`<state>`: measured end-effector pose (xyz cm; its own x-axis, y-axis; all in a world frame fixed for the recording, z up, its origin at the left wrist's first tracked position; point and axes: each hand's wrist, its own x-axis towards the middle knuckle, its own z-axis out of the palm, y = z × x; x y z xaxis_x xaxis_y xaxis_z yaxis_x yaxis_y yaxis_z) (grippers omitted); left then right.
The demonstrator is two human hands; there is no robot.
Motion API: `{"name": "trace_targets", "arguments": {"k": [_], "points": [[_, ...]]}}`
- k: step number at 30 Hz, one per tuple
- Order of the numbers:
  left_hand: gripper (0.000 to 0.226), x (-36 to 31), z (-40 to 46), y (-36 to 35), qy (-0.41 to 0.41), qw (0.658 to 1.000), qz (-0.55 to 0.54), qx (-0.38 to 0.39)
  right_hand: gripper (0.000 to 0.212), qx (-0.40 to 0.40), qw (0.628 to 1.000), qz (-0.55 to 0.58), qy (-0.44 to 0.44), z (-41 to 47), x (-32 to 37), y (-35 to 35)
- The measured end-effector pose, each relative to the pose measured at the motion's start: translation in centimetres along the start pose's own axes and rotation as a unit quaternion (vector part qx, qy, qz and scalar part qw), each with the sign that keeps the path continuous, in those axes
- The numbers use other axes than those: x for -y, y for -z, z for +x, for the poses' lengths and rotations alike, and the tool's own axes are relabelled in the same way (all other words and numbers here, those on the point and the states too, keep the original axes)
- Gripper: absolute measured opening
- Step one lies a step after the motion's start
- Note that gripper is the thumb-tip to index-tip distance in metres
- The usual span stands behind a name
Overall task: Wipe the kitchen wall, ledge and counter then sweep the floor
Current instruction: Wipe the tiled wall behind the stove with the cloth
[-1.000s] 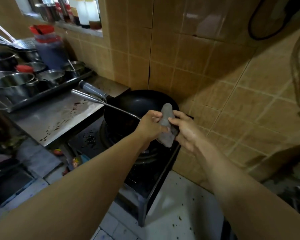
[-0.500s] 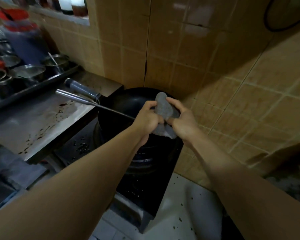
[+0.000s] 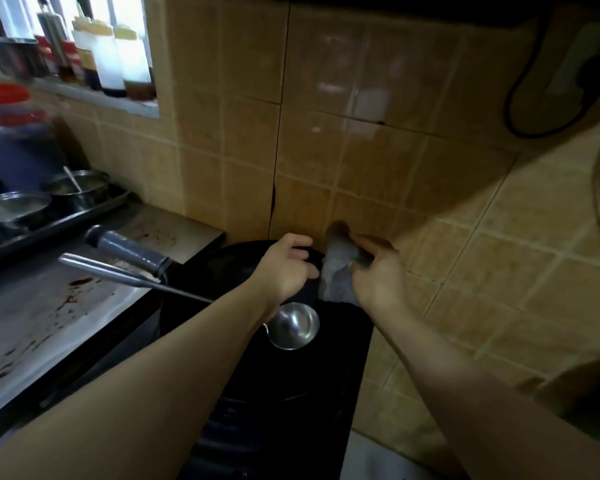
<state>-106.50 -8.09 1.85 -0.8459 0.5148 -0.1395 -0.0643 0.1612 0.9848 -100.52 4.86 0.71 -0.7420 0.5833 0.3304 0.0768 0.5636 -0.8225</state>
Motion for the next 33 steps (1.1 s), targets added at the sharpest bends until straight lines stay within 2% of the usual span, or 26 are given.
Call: {"name": "trace_targets", "arguments": {"k": [4, 9, 19, 23, 30, 33], "points": [[0.049, -0.2, 2.9, -0.3, -0.028, 0.999, 0.028, -0.032, 0.037, -0.035, 0.994, -0.077, 0.064, 2.7, -2.1, -0.1], [0.041, -0.4, 5.8, -1.5, -0.072, 0.992, 0.087, -0.057, 0.044, -0.031, 0.988, -0.12, 0.095, 5.7, -3.8, 0.0], [0.04, -1.5, 11.4, -1.9, -0.117, 0.986, 0.11, -0.039, 0.048, -0.113, 0.963, -0.142, 0.2, 10.3, -5.7, -0.8], [0.047, -3.9, 14.0, -1.2, -0.185, 0.965, 0.174, -0.059, 0.045, -0.193, 0.937, -0.139, 0.258, 12.5, -5.1, -1.0], [0.059, -5.5, 18.4, -0.8, -0.283, 0.913, 0.283, -0.081, 0.041, -0.271, 0.92, -0.136, 0.247, 15.9, -5.7, -1.8], [0.064, -6.8, 20.3, -0.7, -0.332, 0.884, 0.314, -0.098, 0.039, -0.329, 0.891, -0.147, 0.277, 18.3, -4.9, -1.4]]}}
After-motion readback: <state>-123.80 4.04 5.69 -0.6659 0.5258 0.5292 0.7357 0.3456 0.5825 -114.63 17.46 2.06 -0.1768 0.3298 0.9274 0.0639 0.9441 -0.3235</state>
